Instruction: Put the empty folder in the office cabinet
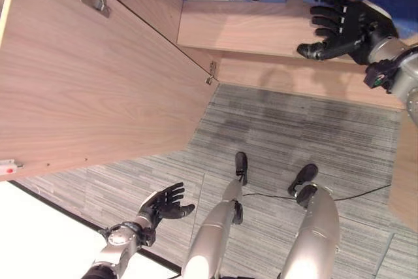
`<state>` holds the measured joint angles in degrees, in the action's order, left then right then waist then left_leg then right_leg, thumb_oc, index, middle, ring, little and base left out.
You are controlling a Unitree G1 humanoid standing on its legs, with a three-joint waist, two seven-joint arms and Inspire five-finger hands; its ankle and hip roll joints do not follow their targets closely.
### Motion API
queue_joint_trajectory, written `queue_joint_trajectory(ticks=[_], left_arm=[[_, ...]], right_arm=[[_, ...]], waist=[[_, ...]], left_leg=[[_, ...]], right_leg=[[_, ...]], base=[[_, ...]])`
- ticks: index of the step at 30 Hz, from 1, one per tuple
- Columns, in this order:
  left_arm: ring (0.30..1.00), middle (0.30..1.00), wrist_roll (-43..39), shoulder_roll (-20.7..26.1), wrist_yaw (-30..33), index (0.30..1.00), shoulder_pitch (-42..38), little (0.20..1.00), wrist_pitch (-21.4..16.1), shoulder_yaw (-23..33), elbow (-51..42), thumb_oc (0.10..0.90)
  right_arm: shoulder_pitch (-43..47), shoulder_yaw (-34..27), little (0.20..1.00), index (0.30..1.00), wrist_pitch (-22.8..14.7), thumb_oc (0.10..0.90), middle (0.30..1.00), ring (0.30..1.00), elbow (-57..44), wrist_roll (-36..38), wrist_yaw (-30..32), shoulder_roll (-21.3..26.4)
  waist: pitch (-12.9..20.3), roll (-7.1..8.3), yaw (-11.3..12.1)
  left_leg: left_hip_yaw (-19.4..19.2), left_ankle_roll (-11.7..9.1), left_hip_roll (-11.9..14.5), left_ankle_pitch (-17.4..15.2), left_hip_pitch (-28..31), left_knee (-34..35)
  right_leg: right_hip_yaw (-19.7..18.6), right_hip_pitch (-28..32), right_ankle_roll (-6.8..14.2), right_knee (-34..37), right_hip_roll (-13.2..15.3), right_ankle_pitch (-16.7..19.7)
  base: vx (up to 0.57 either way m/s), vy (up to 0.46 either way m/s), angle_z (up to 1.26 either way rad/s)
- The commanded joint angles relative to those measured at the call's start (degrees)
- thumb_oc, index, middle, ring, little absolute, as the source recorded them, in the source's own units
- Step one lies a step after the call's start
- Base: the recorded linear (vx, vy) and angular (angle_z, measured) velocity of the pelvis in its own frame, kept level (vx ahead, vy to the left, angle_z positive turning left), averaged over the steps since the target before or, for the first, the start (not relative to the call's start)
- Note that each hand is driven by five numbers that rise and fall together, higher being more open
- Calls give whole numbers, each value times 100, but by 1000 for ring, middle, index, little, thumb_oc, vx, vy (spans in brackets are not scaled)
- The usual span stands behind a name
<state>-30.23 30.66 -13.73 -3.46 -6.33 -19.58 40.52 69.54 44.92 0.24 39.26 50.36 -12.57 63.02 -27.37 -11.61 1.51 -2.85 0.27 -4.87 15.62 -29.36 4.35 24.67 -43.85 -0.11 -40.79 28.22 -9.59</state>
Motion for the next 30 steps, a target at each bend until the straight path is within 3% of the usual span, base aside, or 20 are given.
queue_joint_trajectory(ticks=[1, 5, 6, 7, 10, 19, 23, 25, 27, 28, 30], left_arm=[[900, 900, 181, 462, -30, 900, 680, 900, -67, 65, 333, 800], [900, 900, 300, 570, -91, 900, 802, 900, -102, 167, 262, 800], [900, 900, 301, 559, -90, 900, 804, 900, -101, 169, 261, 800], [900, 900, 387, 564, -79, 900, 772, 900, -123, 195, 318, 800], [900, 900, 418, 505, -28, 900, 736, 900, -148, 237, 345, 800], [900, 900, 385, 202, 173, 900, 475, 900, -158, 265, 722, 800], [900, 900, 310, 71, 294, 900, 389, 900, -160, 314, 792, 800], [900, 900, 226, -40, 464, 900, 290, 900, -169, 412, 710, 800], [900, 900, 226, -39, 464, 900, 291, 900, -169, 412, 710, 800], [900, 900, 108, -96, 633, 900, 241, 900, -202, 491, 569, 800], [900, 900, 54, -101, 696, 900, 225, 900, -202, 500, 515, 800]], right_arm=[[916, 493, 900, 900, -421, 800, 900, 900, 34, -771, -70, 473], [989, 1590, 900, 900, -241, 800, 900, 900, -292, -2139, -515, 1019], [1013, 1615, 900, 900, -239, 800, 900, 900, -288, -2139, -517, 1018], [1085, 2016, 900, 900, -178, 800, 900, 900, -265, -2780, -655, 1081], [1111, 2186, 900, 900, -161, 800, 900, 900, -132, -3370, -658, 1070], [1064, 1535, 900, 900, -64, 800, 900, 900, 517, -3708, -228, 511], [1129, 1139, 900, 900, -30, 800, 900, 900, 951, -3976, 231, 108], [1318, 719, 900, 900, 77, 800, 900, 900, 1382, -4567, 806, -253], [1317, 718, 900, 900, 77, 800, 900, 900, 1382, -4567, 806, -253], [1512, 289, 900, 900, 199, 800, 900, 900, 1753, -4908, 1343, -444], [1712, 169, 900, 900, 284, 800, 900, 900, 2260, -5012, 1604, -527]], waist=[[226, 155, 71], [220, 183, 12], [217, 172, 5], [223, 175, -15], [242, 147, -37], [192, 47, -55], [180, 15, -61], [166, -33, -68], [166, -32, -68], [152, -77, -53], [144, -91, -34]], left_leg=[[86, -52, -9, -1881, 1132, -168], [105, -66, -20, -1841, 1164, -107], [107, -66, -18, -1840, 1166, -106], [103, -72, -19, -1831, 1191, -79], [111, -65, -38, -1823, 1225, -33], [81, -23, -102, -1784, 1234, 35], [68, -7, -107, -1782, 1225, 41], [78, 11, -132, -1795, 1217, 50], [78, 11, -132, -1795, 1218, 50], [103, 37, -176, -1798, 1198, 55], [112, 42, -200, -1792, 1184, 58]], right_leg=[[-603, -158, 917, 749, -346, 1006], [-570, -104, 940, 872, -312, 1087], [-567, -100, 941, 874, -313, 1088], [-554, -56, 953, 927, -304, 1121], [-578, -8, 986, 1020, -312, 1180], [-668, 7, 995, 1163, -348, 1271], [-695, 1, 995, 1198, -374, 1299], [-703, 26, 1008, 1277, -397, 1321], [-703, 27, 1008, 1277, -397, 1321], [-704, 30, 1004, 1273, -390, 1302], [-699, 57, 1001, 1312, -393, 1308]], base=[[-7, 20, -6], [-4, 5, -3], [0, 0, 0], [0, 0, 0], [0, 0, 0], [-5, 14, -5], [-7, 21, -10], [-6, 12, -3], [0, 0, 0], [0, 0, 0], [0, 0, 0]])
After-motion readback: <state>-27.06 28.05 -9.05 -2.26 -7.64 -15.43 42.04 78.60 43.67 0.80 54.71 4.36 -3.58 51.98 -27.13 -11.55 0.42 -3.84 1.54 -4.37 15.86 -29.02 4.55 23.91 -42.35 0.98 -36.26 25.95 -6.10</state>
